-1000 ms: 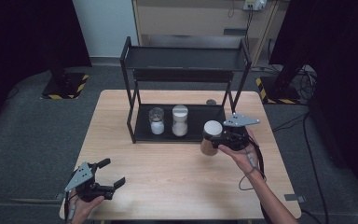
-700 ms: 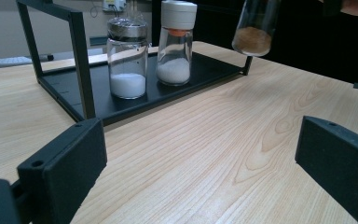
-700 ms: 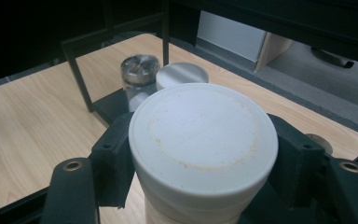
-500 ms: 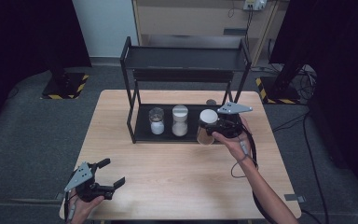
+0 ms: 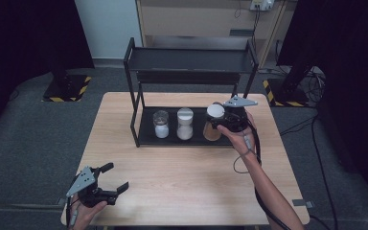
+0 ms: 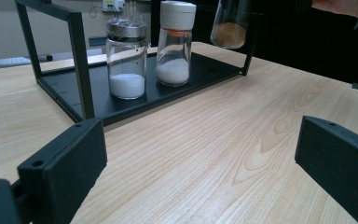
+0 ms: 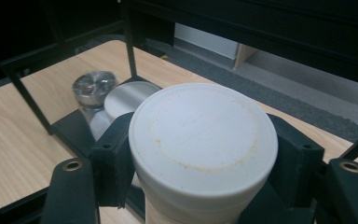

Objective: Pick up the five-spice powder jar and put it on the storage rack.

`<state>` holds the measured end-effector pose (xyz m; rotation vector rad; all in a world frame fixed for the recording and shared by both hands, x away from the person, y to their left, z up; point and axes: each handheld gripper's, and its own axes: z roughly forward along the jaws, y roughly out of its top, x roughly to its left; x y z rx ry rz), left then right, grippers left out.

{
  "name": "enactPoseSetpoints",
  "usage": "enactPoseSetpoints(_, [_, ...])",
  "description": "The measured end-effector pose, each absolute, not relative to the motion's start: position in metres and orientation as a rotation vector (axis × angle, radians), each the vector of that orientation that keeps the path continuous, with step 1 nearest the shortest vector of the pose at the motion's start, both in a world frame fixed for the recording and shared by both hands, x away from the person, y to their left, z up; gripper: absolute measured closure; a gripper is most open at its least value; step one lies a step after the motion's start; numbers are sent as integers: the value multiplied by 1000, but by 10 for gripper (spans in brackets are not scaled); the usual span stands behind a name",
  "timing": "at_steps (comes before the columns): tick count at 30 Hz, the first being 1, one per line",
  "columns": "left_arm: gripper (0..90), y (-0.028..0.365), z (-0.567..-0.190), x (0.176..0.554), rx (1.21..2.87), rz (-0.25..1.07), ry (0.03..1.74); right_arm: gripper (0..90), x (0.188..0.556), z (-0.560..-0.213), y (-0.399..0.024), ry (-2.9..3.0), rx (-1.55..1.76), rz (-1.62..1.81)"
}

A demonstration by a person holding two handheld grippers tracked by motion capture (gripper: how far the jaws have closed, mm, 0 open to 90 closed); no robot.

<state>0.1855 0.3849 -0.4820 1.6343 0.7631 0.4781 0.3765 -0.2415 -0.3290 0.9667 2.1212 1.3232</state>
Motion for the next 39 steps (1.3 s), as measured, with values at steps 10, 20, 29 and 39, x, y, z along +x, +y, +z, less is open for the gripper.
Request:
enactPoseSetpoints(10, [10, 385, -482, 185, 1635, 478, 762, 340, 389, -335, -233, 2086, 1017, 1292])
enactPoseSetpoints(20, [10, 385, -482, 186, 1634, 476, 763, 340, 399, -344, -225, 2066, 1053, 1272])
enactPoseSetpoints(29, [10, 385, -482, 186, 1634, 474, 763, 340, 406, -359, -219, 2070, 1085, 1262])
enactPoseSetpoints(39, [11, 385, -482, 186, 1634, 473, 762, 340, 411, -372, -213, 2087, 1097, 1234])
